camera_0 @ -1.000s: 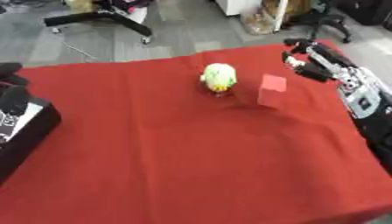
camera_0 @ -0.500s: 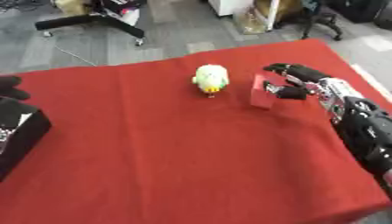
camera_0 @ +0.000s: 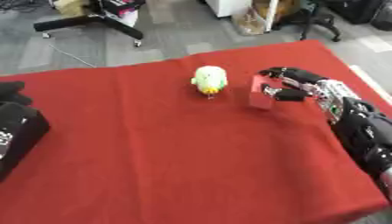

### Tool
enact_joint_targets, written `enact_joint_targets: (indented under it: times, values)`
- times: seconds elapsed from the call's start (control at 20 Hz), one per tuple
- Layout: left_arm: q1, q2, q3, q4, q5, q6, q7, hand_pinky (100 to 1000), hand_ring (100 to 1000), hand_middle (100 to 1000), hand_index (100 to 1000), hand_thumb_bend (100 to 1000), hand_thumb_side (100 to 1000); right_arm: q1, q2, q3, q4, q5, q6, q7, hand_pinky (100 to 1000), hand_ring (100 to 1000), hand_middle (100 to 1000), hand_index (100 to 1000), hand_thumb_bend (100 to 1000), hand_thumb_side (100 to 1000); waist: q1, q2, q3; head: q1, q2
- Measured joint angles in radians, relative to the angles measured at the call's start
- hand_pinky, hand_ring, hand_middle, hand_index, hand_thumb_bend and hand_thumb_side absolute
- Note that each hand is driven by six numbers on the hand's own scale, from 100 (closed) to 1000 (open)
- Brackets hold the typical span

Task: Pick up the objects with one hand, pass them to the other hand, and then place them into the box on the other side of the table.

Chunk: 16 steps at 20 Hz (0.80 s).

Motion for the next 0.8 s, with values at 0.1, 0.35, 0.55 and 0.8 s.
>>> enact_joint_targets:
  times: [0.1,0.35,0.55,0.8]
  values:
    - [0.001,0.000,0.000,0.000,0.000,0.001,-0.001,683,544,586,791,492,881,0.003,0.000,0.001,-0.002,-0.038,0.000,0.024,915,855,888,983,100,1000,-0.002,0.000,0.000,0.000,0.000]
    - [0.001,-0.001,0.000,0.000,-0.001,0.002,-0.002,683,544,586,791,491,881,0.008,0.000,0.003,-0.003,-0.111,0.003,0.083,914,851,894,982,100,1000,-0.003,0.000,-0.001,-0.003,0.000]
    - [0.001,-0.005,0.000,0.000,-0.001,0.002,-0.002,682,544,586,790,491,880,0.011,0.000,0.005,-0.009,-0.135,0.011,0.097,914,850,893,982,100,1000,-0.004,0.000,-0.001,-0.005,-0.001]
    - [0.001,-0.008,0.000,0.000,-0.001,0.002,-0.002,682,544,586,790,487,886,0.012,0.000,0.011,-0.021,-0.147,0.002,0.118,919,856,896,988,100,1000,-0.004,0.000,-0.001,-0.007,-0.001]
